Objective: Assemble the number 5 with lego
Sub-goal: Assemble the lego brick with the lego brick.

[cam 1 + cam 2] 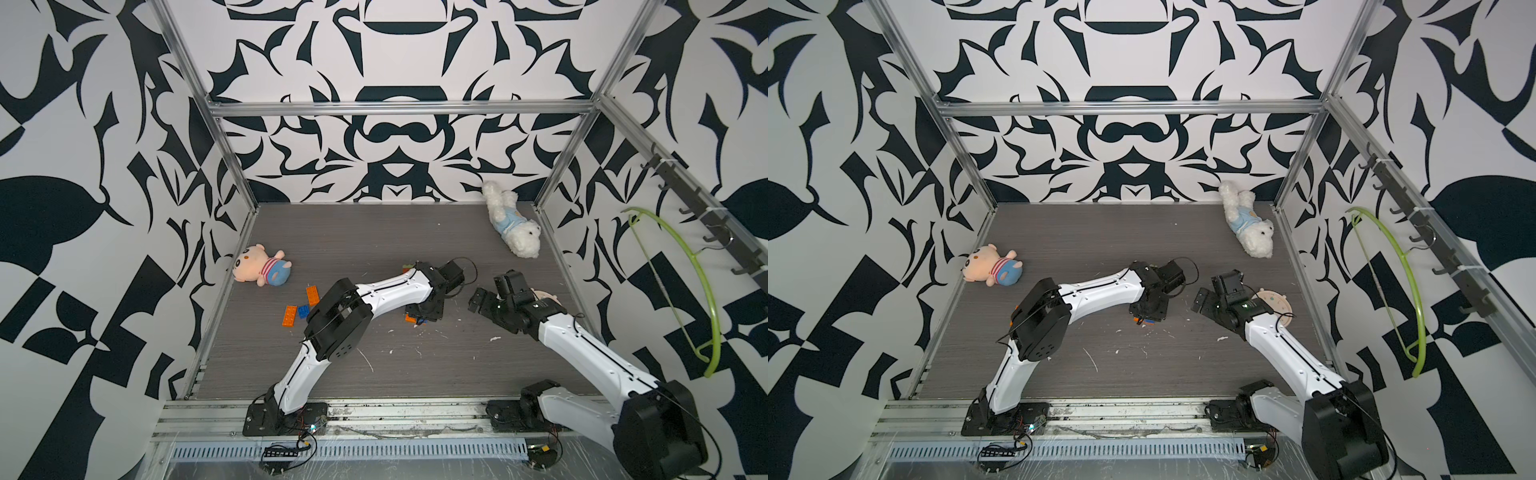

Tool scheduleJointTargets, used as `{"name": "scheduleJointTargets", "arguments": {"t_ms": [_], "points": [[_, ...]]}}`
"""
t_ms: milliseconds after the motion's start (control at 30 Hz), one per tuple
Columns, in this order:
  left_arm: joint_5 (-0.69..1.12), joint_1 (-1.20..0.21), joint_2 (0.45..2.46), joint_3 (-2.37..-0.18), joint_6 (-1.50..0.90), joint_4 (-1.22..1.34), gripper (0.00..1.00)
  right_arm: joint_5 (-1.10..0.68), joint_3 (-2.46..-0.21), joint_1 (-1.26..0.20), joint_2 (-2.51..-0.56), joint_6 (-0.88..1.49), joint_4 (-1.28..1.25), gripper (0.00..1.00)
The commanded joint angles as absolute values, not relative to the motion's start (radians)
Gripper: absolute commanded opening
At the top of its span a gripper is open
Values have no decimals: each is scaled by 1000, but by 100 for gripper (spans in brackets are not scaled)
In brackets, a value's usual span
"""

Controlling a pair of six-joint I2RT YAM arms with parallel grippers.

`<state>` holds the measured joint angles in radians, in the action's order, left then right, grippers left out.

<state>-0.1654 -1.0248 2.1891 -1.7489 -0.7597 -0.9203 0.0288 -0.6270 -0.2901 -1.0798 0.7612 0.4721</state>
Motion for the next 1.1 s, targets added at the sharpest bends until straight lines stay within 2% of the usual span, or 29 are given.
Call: {"name": "scheduleJointTargets", "arguments": {"t_ms": [0, 267, 567, 1067], "points": [[-59, -1029, 2306, -1654, -776, -971, 30, 61, -629, -288, -1053, 761, 494, 100], [-157, -1043, 2333, -1651, -820, -1024, 30, 61, -633, -287, -1065, 765, 489, 100], [-145, -1043, 2316, -1582, -887, -935, 29, 63, -637, -288, -1060, 767, 496, 100], [-224, -982, 2164, -1549, -914, -890, 29, -6, -678, -288, -1116, 734, 475, 100]]}}
